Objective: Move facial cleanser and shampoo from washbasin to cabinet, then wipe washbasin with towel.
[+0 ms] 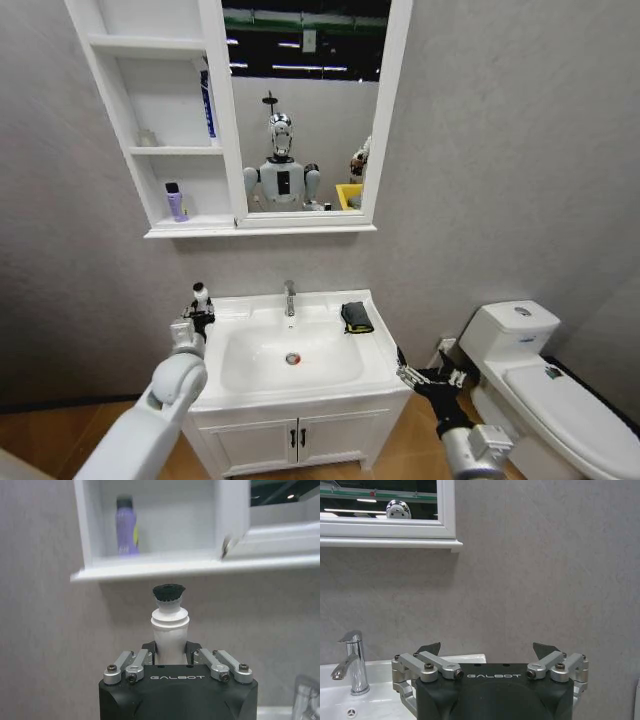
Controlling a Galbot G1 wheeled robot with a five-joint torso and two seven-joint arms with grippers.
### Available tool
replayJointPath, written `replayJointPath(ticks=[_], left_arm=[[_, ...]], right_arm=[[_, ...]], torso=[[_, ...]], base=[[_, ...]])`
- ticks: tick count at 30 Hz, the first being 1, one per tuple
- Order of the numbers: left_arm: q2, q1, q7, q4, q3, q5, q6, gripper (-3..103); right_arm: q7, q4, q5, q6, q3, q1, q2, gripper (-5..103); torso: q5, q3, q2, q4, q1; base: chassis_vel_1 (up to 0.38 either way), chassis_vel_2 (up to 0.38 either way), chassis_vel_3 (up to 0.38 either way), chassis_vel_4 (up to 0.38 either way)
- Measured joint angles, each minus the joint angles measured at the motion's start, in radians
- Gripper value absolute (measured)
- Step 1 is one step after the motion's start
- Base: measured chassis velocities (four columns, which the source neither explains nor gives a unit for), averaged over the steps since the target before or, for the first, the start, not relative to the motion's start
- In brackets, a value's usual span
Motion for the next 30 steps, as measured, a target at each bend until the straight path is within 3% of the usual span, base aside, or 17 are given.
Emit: replayJointPath(ticks=[3, 4, 7, 8, 11, 12, 13, 14, 16, 17, 20, 21, 23, 26, 30], left_arm=[[0.143, -0.118, -0.075, -0.097, -0.003, -0.211, 0.09, 30], [0.143, -0.118, -0.075, -0.097, -0.003, -0.211, 0.09, 30], [0.236, -0.304, -0.072, -0.048, 0.021, -0.33, 0.13, 30], [0.236, -0.304, -0.072, -0.048, 0.021, -0.33, 0.13, 30], [0.261, -0.566, -0.042, 0.078, 0.127, -0.439, 0.166, 30], [0.261, -0.566, -0.042, 0.078, 0.127, -0.439, 0.166, 30], [0.253, -0.674, -0.036, 0.143, 0.2, -0.458, 0.171, 30], [0.253, -0.674, -0.036, 0.143, 0.2, -0.458, 0.171, 30], [0.216, -0.834, -0.026, 0.247, 0.306, -0.482, 0.177, 30], [0.216, -0.834, -0.026, 0.247, 0.306, -0.482, 0.177, 30], [0.131, -1.025, -0.002, 0.418, 0.426, -0.49, 0.197, 30], [0.131, -1.025, -0.002, 0.418, 0.426, -0.49, 0.197, 30], [0.071, -1.11, 0.031, 0.546, 0.498, -0.463, 0.201, 30], [0.023, -1.161, 0.064, 0.64, 0.548, -0.449, 0.205, 30], [-0.006, -1.19, 0.091, 0.712, 0.579, -0.441, 0.212, 30]], right_arm=[[-0.001, -0.007, -0.005, 0.001, -0.007, 0.005, 0.002, 100], [-0.001, -0.007, -0.005, 0.001, -0.007, 0.005, 0.002, 100], [-0.004, -0.013, -0.008, 0.003, -0.008, 0.002, 0.002, 100], [-0.004, -0.013, -0.008, 0.003, -0.008, 0.002, 0.002, 100], [-0.004, -0.017, -0.007, 0.004, -0.001, 0.001, -0.007, 100], [-0.004, -0.017, -0.007, 0.004, -0.001, 0.001, -0.007, 100], [-0.004, -0.017, -0.006, 0.004, 0.001, 0.002, -0.01, 100], [-0.004, -0.017, -0.006, 0.004, 0.001, 0.002, -0.01, 100], [-0.004, -0.017, -0.005, 0.002, 0.003, 0.003, -0.013, 100], [-0.004, -0.017, -0.005, 0.002, 0.003, 0.003, -0.013, 100], [-0.004, -0.024, -0.005, 0.002, 0.006, 0.001, -0.013, 100], [-0.004, -0.024, -0.005, 0.002, 0.006, 0.001, -0.013, 100], [-0.004, -0.025, -0.004, 0.003, 0.007, -0.002, -0.011, 100], [-0.004, -0.025, -0.001, 0.006, 0.013, -0.007, -0.009, 100], [-0.003, -0.029, 0.001, 0.013, 0.018, -0.008, -0.008, 100]], torso=[[0.0001, 0.0, 0.0, -0.0003, 0.0], [0.0001, 0.0, 0.0, -0.0003, 0.0], [0.0, 0.0, 0.0, -0.0004, 0.0], [0.0, 0.0, 0.0, -0.0004, 0.0], [0.0, 0.0, 0.0, -0.0004, 0.0], [0.0, 0.0, 0.0, -0.0004, 0.0], [0.0003, 0.0, 0.0, -0.0005, 0.0], [0.0003, 0.0, 0.0, -0.0005, 0.0], [-0.0004, 0.0, 0.0, -0.0007, 0.0], [-0.0004, 0.0, 0.0, -0.0007, 0.0], [0.0001, 0.0, 0.0, -0.0004, 0.0], [0.0001, 0.0, 0.0, -0.0004, 0.0], [0.0002, 0.0, 0.0, -0.0004, 0.0], [0.0, 0.0, 0.0, -0.0008, 0.001], [0.0002, 0.0, 0.0, -0.0004, 0.0]], base=[[0.0, 0.0, 0.0, 0.0], [0.0, 0.0, 0.0, 0.0], [0.0, 0.0, 0.0, 0.0], [0.0, 0.0, 0.0, 0.0], [0.0, 0.0, 0.0, 0.0], [0.0, 0.0, 0.0, 0.0], [0.0, 0.0, 0.0, 0.0], [0.0, 0.0, 0.0, 0.0], [0.0, 0.0, 0.0, 0.0], [0.0, 0.0, 0.0, 0.0], [0.0, 0.0, 0.0, 0.0], [0.0, 0.0, 0.0, 0.0], [0.0, 0.0, 0.0, 0.0], [0.0, 0.0, 0.0, 0.0], [0.0, 0.0, 0.0, 0.0]])
